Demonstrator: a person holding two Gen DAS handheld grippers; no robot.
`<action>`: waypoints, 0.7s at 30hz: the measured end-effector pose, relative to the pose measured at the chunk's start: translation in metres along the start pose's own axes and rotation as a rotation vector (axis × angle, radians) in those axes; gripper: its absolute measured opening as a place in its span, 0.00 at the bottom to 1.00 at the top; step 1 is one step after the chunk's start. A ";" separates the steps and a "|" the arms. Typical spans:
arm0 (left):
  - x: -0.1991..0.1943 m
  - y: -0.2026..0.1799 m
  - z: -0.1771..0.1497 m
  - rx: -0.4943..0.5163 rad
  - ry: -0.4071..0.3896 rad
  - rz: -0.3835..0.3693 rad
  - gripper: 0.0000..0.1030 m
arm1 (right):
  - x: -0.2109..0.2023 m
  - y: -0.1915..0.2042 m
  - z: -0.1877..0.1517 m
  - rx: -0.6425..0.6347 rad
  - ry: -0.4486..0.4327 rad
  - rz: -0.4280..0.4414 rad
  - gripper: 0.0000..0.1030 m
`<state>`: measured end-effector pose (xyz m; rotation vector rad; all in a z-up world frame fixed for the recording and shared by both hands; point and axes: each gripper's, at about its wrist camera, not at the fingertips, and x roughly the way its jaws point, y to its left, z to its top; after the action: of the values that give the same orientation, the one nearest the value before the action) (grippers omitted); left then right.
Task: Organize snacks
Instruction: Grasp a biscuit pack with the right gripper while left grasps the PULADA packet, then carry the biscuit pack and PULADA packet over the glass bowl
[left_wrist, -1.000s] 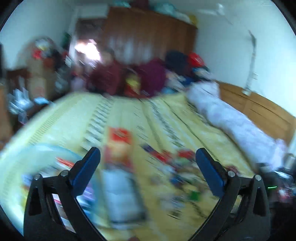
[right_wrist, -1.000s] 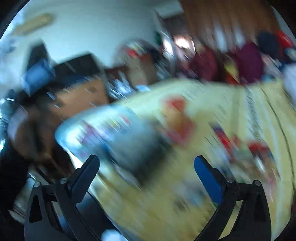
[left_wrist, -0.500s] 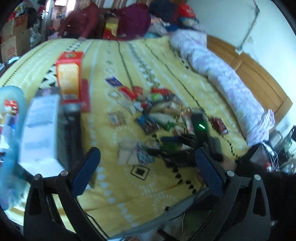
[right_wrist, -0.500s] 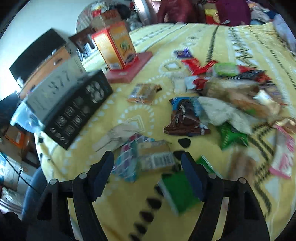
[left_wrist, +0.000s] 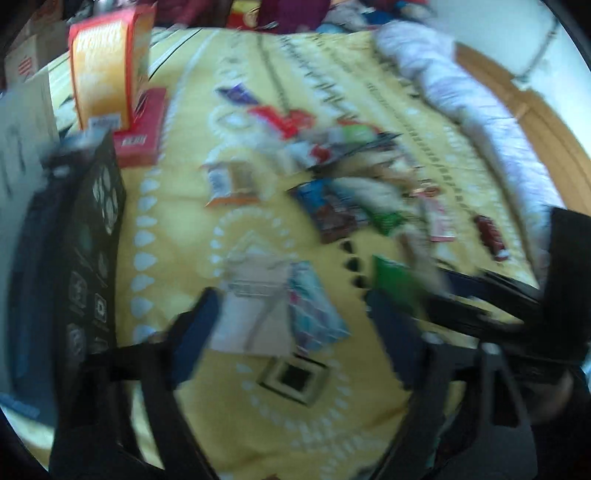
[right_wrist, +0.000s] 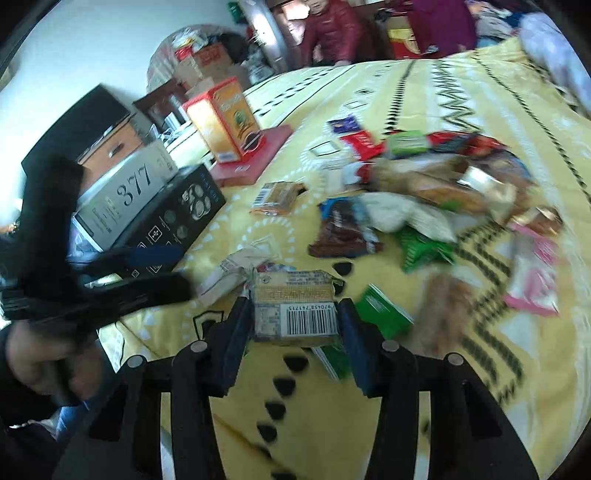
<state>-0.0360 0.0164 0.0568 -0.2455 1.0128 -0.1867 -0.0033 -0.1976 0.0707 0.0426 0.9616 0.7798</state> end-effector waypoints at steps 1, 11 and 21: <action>0.007 0.003 -0.001 -0.011 0.009 0.022 0.66 | -0.006 -0.004 -0.004 0.021 -0.006 0.003 0.51; 0.016 0.006 -0.009 0.033 0.008 0.063 0.35 | -0.020 -0.016 -0.015 0.077 -0.010 0.010 0.51; -0.085 -0.012 0.029 0.103 -0.251 0.079 0.34 | -0.051 0.004 0.014 0.027 -0.106 -0.031 0.51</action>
<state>-0.0559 0.0314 0.1439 -0.1307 0.7597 -0.1315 -0.0118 -0.2215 0.1176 0.0916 0.8706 0.7286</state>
